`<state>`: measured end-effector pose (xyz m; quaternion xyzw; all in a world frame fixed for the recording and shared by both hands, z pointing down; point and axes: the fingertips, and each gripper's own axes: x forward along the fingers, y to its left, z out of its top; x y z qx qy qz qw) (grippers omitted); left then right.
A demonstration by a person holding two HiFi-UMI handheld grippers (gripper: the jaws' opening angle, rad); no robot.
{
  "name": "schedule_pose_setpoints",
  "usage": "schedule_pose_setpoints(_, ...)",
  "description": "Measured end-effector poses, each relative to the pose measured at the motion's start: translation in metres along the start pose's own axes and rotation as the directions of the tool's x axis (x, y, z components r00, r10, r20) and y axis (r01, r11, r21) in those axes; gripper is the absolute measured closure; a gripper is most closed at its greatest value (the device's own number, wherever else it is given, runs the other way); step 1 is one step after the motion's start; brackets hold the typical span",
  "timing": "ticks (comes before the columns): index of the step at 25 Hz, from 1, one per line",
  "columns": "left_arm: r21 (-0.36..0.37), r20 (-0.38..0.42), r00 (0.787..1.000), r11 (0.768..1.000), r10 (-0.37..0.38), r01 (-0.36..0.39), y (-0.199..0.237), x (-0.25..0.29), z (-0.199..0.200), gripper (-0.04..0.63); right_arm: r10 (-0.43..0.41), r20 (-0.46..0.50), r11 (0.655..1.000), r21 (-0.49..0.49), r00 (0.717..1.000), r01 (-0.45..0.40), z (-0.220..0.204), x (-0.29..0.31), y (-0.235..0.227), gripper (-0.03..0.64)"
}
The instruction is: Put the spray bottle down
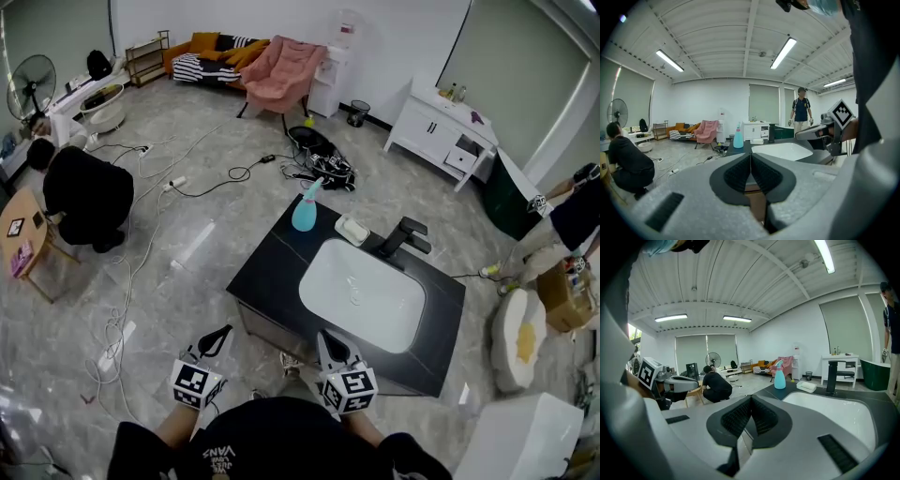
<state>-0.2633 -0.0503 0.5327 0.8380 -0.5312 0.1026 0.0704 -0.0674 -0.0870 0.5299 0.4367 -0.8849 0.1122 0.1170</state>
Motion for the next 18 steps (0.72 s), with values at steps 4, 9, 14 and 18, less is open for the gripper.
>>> schedule_pose_setpoints(4,0.004,-0.001,1.0,1.0,-0.002,0.002,-0.002,-0.004,-0.004,0.574,0.004,-0.006,1.0,-0.005,1.0,-0.004,-0.004,0.0,0.005,0.615)
schedule_pose_setpoints(9,-0.008,-0.001,1.0,1.0,0.001,-0.001,0.0,-0.009,-0.007,0.574,0.004,-0.008,1.0,-0.007,1.0,-0.004,-0.004,0.0,0.01,0.615)
schedule_pose_setpoints(14,-0.017,0.004,1.0,1.0,0.003,-0.003,0.002,-0.011,-0.005,0.575,0.001,-0.011,1.0,-0.008,1.0,-0.001,-0.005,0.0,0.011,0.615)
schedule_pose_setpoints(18,-0.017,0.0,1.0,1.0,0.006,-0.006,0.001,-0.012,-0.006,0.575,0.004,-0.013,1.0,-0.009,1.0,-0.004,-0.006,-0.001,0.012,0.615)
